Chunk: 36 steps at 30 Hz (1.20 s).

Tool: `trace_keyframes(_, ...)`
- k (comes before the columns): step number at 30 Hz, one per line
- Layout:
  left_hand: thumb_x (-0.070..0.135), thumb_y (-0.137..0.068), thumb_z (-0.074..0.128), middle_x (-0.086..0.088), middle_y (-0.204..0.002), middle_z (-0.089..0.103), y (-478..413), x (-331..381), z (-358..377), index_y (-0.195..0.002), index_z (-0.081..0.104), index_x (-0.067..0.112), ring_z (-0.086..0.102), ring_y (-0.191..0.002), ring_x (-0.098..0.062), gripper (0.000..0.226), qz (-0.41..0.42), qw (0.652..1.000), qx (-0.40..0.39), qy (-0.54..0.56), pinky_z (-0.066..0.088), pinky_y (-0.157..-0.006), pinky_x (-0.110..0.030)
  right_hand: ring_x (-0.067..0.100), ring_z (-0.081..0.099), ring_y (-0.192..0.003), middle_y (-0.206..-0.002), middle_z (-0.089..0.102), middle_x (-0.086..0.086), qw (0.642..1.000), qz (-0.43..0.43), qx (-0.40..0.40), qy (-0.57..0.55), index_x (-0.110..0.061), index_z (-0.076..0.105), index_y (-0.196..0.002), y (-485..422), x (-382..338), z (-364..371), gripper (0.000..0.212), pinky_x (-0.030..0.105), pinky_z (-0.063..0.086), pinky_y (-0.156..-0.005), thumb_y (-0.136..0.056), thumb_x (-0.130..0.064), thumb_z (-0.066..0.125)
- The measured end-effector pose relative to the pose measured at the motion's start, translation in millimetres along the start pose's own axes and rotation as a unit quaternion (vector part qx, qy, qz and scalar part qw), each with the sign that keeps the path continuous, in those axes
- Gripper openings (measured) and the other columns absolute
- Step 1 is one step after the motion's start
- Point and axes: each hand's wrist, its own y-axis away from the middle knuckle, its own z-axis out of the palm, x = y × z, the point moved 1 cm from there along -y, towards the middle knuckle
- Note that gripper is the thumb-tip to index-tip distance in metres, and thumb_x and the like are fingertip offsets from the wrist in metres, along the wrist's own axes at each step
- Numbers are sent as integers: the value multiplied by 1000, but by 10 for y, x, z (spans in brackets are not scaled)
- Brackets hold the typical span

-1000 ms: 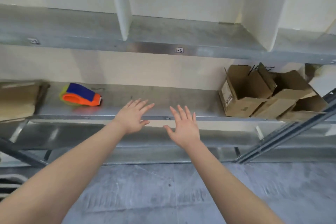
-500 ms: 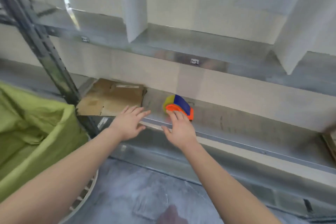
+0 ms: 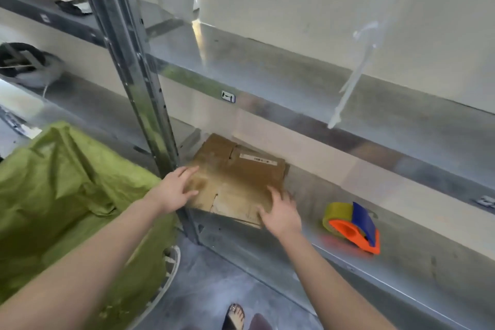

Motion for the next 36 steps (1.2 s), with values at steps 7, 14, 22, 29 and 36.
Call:
trace_keyframes(7, 44, -91, 59, -7, -158, 22, -601, -205, 44, -151, 15, 37, 32, -141, -28, 75, -68, 993, -71, 60, 29, -114, -41, 32, 34, -139, -153, 34, 12, 994, 82, -9, -71, -30, 26, -151, -341, 146, 134, 81, 39, 31, -112, -84, -52, 67)
trace_keyframes(14, 42, -88, 64, -14, -145, 33, -866, -347, 132, -148, 29, 26, 44, -129, -32, 71, -77, 992, -92, 33, 37, -109, -38, 27, 51, -128, -145, 49, 3, 970, 156, 24, -184, -23, 37, -147, -395, 159, 262, 80, 31, 42, -101, -79, -28, 79)
trace_keyframes(22, 23, -78, 77, -10, -140, 49, -887, -336, 17, -143, 39, 31, 48, -126, -27, 75, -28, 982, -75, 172, 37, -109, -35, 26, 54, -126, -138, 57, 5, 951, 196, 110, -212, -19, 47, -142, -270, 27, 309, 71, 29, 40, -102, -78, -15, 78)
trace_keyframes(29, 16, -82, 74, -8, -134, 54, -906, -43, -209, -143, 42, 31, 50, -124, -27, 70, 44, 988, 12, 146, 36, -106, -31, 24, 54, -124, -136, 56, 4, 933, 170, 174, -266, -24, 47, -140, -110, 77, 67, 76, 31, 43, -103, -73, -16, 83)
trace_keyframes(36, 21, -81, 76, -5, -132, 57, -737, 236, -297, -139, 46, 33, 53, -119, -26, 66, 45, 985, 66, 154, 43, -104, -38, 25, 54, -120, -134, 56, 6, 939, 125, 192, -257, -24, 46, -141, 41, 223, -151, 76, 30, 44, -98, -74, -16, 82)
